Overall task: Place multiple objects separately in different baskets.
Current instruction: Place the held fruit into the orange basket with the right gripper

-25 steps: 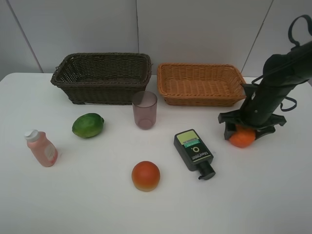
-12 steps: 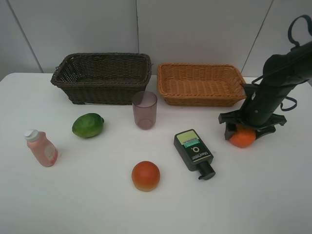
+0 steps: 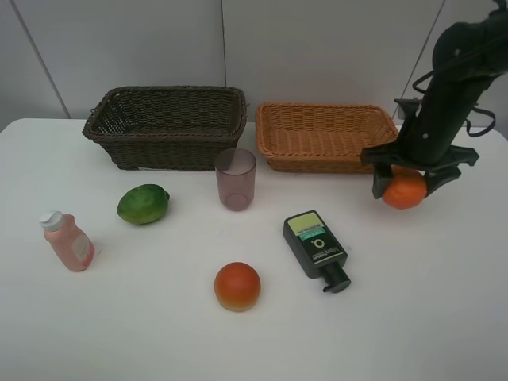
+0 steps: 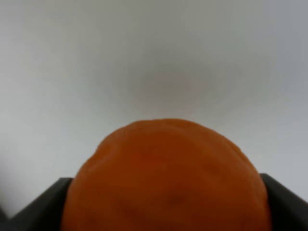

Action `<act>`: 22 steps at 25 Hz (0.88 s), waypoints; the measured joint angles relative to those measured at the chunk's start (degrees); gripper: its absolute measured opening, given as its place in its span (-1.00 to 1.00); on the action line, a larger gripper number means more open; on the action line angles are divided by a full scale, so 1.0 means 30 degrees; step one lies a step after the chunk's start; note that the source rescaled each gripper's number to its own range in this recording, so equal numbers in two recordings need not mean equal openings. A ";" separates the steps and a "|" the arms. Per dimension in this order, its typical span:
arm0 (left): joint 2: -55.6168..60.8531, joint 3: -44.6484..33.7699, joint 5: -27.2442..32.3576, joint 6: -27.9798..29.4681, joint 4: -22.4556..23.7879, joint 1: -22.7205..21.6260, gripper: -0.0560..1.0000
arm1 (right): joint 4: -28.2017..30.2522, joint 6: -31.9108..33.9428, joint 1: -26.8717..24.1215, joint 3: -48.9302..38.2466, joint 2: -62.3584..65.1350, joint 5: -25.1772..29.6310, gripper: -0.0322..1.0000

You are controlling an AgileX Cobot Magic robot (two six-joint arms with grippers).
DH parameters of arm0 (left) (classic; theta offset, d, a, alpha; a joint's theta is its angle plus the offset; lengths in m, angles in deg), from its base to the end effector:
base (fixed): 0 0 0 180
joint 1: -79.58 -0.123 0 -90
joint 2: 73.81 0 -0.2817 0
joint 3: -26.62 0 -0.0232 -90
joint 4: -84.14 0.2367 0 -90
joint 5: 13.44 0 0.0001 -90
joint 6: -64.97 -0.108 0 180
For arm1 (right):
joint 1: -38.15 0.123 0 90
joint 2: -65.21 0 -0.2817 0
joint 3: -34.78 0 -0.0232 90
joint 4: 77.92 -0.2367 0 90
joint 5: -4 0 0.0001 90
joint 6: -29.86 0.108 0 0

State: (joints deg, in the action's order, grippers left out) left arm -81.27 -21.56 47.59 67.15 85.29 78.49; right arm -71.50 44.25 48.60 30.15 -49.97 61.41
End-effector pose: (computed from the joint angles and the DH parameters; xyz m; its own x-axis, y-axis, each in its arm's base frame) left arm -0.0006 0.0019 0.2638 -0.4475 -0.0368 -0.8935 -0.0474 0.9987 -0.0174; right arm 0.3384 0.0521 0.1730 -0.9976 0.0078 -0.0683 0.0135 0.9965 -0.0827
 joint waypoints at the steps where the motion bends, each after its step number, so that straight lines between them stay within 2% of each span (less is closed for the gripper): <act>1: 0.0000 0.0000 0.0000 0.0000 0.0000 0.0000 1.00 | 0.0000 -0.0126 0.0051 0.0828 -0.0029 0.0591 -0.34; 5: 0.0000 0.0000 0.0000 0.0000 0.0000 0.0000 1.00 | 0.0020 -0.0634 0.0291 0.4266 -0.0913 0.2702 -0.34; 6: 0.0000 0.0000 0.0000 0.0000 0.0000 0.0000 1.00 | 0.0020 -0.0634 0.0291 0.4266 -0.0913 0.2702 -0.34; 11: 0.0000 0.0000 0.0000 0.0000 0.0000 0.0000 1.00 | 0.0020 -0.1150 0.0600 0.9009 -0.3487 0.3917 -0.34; 17: 0.0000 0.0000 0.0000 0.0000 0.0000 0.0000 1.00 | 0.0479 -0.1170 0.1154 1.3704 -0.6557 0.3562 -0.34; 22: 0.0000 0.0000 0.0000 0.0000 0.0000 0.0000 1.00 | 0.0501 -0.1170 0.1383 1.4725 -0.8368 0.1911 -0.34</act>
State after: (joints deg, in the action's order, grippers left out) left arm -81.27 -21.56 47.59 67.15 85.29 78.49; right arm -70.00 40.73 52.75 74.33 -75.07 67.14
